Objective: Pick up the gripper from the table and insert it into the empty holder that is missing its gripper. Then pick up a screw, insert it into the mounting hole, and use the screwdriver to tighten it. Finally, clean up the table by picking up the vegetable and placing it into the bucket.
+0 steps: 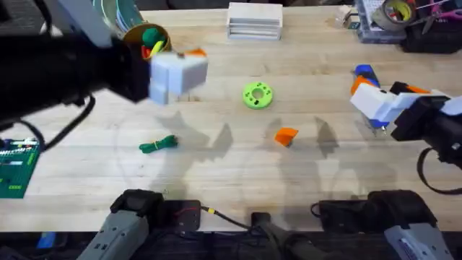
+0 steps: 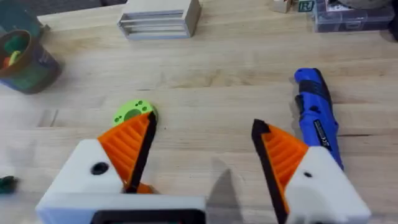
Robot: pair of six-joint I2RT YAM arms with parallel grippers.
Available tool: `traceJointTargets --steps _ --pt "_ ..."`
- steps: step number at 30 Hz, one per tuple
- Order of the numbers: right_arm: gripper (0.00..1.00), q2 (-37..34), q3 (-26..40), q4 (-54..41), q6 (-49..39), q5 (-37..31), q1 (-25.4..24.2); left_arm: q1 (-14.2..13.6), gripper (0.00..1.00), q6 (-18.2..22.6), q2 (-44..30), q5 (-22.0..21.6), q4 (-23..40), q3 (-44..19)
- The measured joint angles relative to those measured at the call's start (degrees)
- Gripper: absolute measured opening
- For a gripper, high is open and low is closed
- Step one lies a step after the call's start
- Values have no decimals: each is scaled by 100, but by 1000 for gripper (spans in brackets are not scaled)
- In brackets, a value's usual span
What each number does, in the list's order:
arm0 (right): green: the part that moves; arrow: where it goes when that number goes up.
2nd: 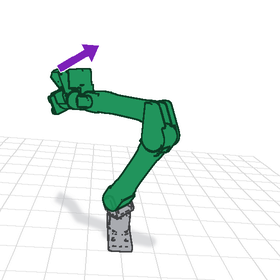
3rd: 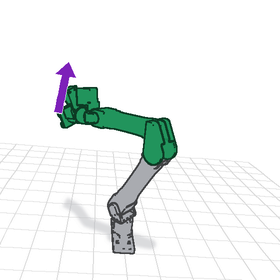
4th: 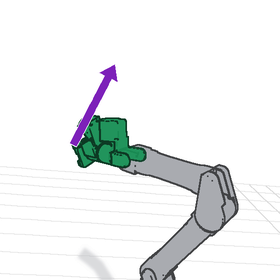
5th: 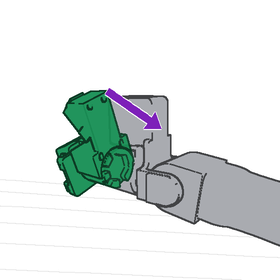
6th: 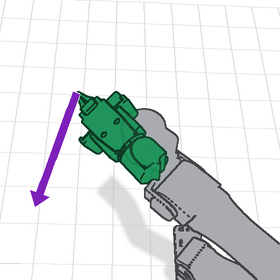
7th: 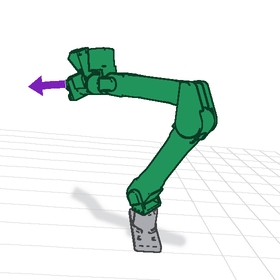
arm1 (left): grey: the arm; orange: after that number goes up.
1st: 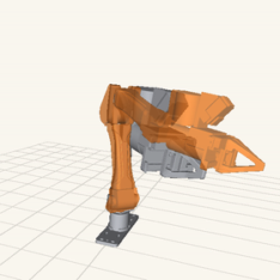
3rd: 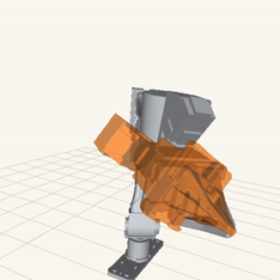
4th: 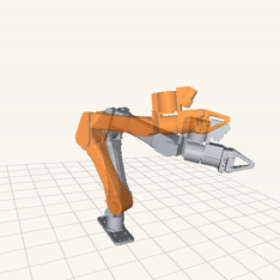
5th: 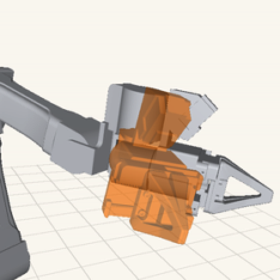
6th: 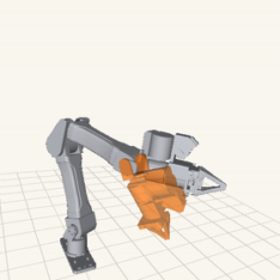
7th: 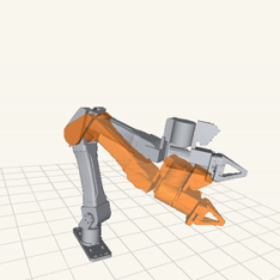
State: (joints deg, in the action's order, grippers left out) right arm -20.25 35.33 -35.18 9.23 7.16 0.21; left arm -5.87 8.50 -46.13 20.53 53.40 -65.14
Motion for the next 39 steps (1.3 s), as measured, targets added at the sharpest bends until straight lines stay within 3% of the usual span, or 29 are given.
traceJointTargets --steps 7,11,15,21,27,32,39 --pt "988 0 0 0 1 0 0 -101 994 3 -80 55 -1278 36" --pt "991 0 0 -2 0 0 0 -172 994 3 22 122 -2177 425" --pt "992 0 0 0 0 0 0 -195 994 8 382 328 -3265 1293" --pt "990 0 0 0 0 2 0 -205 994 -123 1301 579 -5142 3074" --pt "991 0 0 0 0 0 0 -205 994 -254 2289 649 -6407 4456" --pt "992 0 0 0 0 0 0 -205 993 -288 2964 669 -6953 5292" --pt "992 0 0 0 0 2 0 -205 993 -298 3700 667 -6993 5921"
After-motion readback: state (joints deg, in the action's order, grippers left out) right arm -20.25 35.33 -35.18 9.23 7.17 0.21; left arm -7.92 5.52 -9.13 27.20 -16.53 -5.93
